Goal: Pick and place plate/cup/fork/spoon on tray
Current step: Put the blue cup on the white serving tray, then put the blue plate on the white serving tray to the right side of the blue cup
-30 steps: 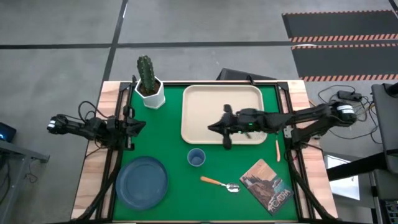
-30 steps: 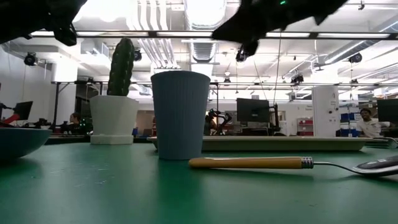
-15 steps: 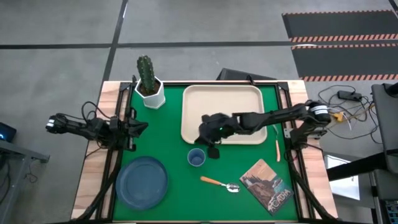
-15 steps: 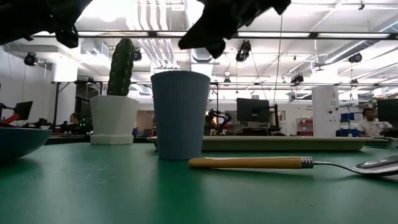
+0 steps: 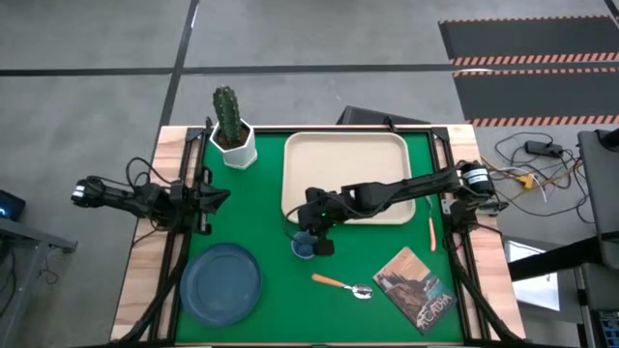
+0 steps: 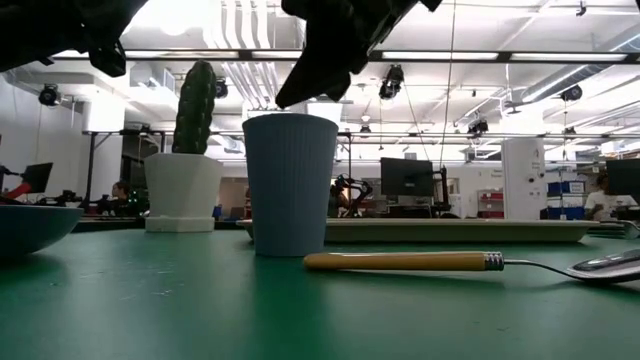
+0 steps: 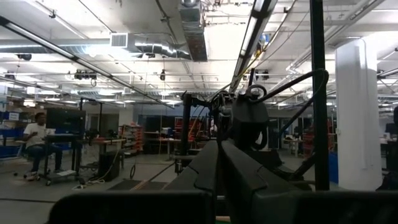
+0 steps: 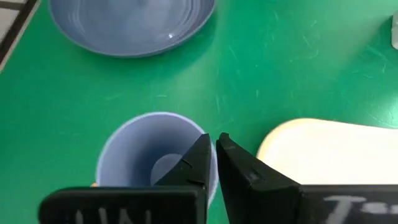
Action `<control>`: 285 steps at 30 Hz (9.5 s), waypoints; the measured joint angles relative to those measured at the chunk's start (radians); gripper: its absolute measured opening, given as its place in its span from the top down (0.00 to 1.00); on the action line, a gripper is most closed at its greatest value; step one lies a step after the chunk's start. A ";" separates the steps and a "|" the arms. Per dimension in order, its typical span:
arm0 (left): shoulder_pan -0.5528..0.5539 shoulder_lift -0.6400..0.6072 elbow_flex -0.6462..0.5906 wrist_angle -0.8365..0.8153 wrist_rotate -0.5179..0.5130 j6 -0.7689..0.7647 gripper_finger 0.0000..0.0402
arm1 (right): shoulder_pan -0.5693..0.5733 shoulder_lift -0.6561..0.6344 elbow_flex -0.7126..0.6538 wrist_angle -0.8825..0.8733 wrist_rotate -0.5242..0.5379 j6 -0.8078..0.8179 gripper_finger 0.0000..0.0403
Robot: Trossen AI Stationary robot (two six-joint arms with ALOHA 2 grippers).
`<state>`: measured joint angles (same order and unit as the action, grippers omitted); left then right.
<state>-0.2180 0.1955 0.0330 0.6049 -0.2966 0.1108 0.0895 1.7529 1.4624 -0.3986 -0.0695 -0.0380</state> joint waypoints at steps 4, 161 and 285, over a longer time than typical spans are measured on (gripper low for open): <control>0.000 0.002 0.000 0.000 0.000 0.000 1.00 | 0.000 -0.003 -0.002 -0.002 0.000 0.011 0.85; 0.001 0.001 0.000 0.014 -0.086 0.009 1.00 | 0.172 0.020 0.072 -0.155 0.070 0.112 0.71; 0.001 0.014 0.000 0.013 -0.074 -0.002 1.00 | 0.203 -0.280 -0.081 -0.409 0.372 0.032 0.98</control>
<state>-0.2173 0.2100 0.0326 0.6181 -0.3710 0.1089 0.2928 1.4727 1.3812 -0.8076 0.3025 -0.0060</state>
